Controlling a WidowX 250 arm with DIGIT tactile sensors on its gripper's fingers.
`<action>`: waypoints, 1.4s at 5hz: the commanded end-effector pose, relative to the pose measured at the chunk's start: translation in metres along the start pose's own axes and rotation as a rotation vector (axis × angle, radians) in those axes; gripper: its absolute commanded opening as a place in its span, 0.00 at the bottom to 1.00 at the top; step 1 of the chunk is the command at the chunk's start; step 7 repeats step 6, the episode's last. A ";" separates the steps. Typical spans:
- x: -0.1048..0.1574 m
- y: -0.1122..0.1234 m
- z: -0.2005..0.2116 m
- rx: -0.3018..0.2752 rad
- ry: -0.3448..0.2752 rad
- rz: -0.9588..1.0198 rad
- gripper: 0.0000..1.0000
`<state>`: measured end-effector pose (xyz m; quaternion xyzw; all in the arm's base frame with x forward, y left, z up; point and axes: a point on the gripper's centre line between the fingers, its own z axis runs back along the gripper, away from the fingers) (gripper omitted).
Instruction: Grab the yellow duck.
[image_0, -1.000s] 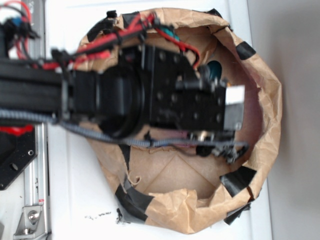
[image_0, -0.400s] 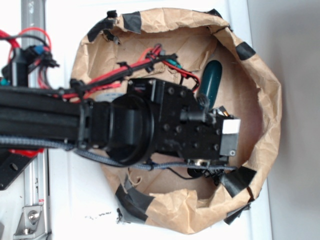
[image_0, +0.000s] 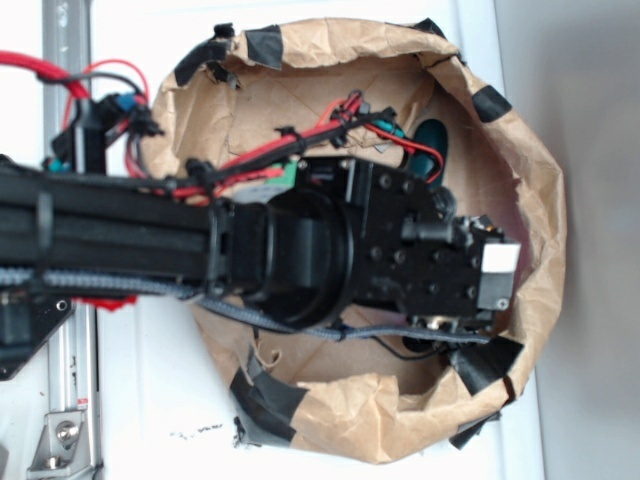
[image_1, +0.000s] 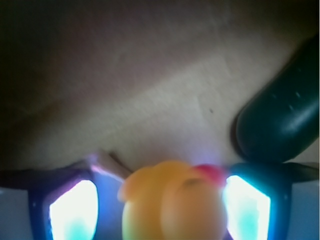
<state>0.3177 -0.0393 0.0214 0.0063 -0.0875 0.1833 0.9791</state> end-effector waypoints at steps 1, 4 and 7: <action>0.012 0.002 0.003 -0.082 -0.014 -0.058 0.00; 0.007 0.048 0.121 -0.055 -0.065 -0.339 0.00; 0.003 0.065 0.167 -0.121 0.010 -0.436 0.00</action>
